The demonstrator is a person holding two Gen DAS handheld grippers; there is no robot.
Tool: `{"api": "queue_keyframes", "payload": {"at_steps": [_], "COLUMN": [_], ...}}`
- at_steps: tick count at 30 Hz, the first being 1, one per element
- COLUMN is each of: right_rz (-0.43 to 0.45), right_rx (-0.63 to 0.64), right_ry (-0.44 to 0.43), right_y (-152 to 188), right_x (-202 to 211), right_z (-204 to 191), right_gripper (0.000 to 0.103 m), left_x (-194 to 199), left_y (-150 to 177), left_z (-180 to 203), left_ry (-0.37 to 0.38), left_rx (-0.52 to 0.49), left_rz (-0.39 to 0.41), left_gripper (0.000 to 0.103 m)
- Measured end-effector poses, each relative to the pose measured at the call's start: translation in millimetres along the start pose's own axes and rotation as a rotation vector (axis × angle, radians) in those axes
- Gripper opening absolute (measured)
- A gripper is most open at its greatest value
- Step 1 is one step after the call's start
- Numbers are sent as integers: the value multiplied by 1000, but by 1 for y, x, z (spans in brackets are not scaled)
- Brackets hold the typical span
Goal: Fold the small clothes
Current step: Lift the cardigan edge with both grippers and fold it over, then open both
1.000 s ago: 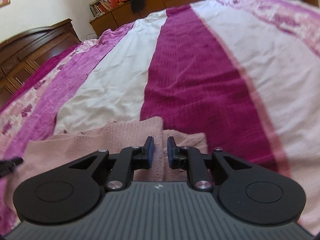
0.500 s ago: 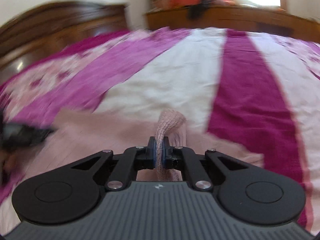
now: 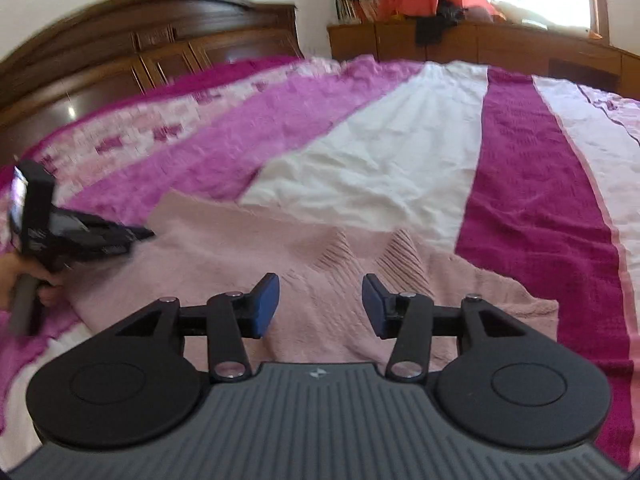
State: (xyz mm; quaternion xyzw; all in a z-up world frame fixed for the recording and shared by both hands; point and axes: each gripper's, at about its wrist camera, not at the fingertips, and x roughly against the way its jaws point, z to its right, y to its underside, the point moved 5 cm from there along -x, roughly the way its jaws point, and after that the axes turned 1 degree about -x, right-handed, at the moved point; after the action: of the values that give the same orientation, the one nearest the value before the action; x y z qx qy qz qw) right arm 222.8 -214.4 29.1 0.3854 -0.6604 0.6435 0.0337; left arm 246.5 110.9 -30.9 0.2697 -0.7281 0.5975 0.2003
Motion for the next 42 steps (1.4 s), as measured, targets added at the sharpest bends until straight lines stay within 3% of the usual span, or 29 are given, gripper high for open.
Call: {"api": "queue_keyframes", "payload": {"at_steps": [6, 8, 10, 15, 20, 24, 30, 32, 36, 42], "right_rz": [-113, -110, -100, 44, 107, 69, -52, -31, 36, -20], "right_rx": [61, 52, 63, 0, -126, -149, -233, -286, -295, -268], "right_ry": [30, 24, 8, 38, 178, 341, 489, 472, 339, 202], "right_y": [15, 21, 21, 1, -16, -15, 7, 9, 13, 42], "right_x": [-32, -39, -38, -7, 4, -6, -23, -11, 30, 64], "right_z": [5, 5, 2, 20, 78, 117, 156, 156, 128, 78], "right_gripper": [52, 38, 12, 11, 11, 11, 13, 13, 13, 13], "left_x": [-2, -2, -2, -2, -2, -3, -3, -3, 5, 40], "left_y": [0, 0, 0, 0, 1, 1, 1, 1, -1, 1], "left_z": [2, 2, 2, 2, 2, 4, 6, 5, 2, -10], "left_ry": [-6, -7, -7, -7, -9, -15, -21, -20, -8, 31], "left_rx": [-15, -19, -19, -24, -28, -44, -63, -62, -35, 6], "left_rz": [3, 3, 3, 5, 6, 6, 3, 3, 6, 9], "left_gripper": [13, 13, 13, 13, 13, 13, 13, 13, 12, 13]}}
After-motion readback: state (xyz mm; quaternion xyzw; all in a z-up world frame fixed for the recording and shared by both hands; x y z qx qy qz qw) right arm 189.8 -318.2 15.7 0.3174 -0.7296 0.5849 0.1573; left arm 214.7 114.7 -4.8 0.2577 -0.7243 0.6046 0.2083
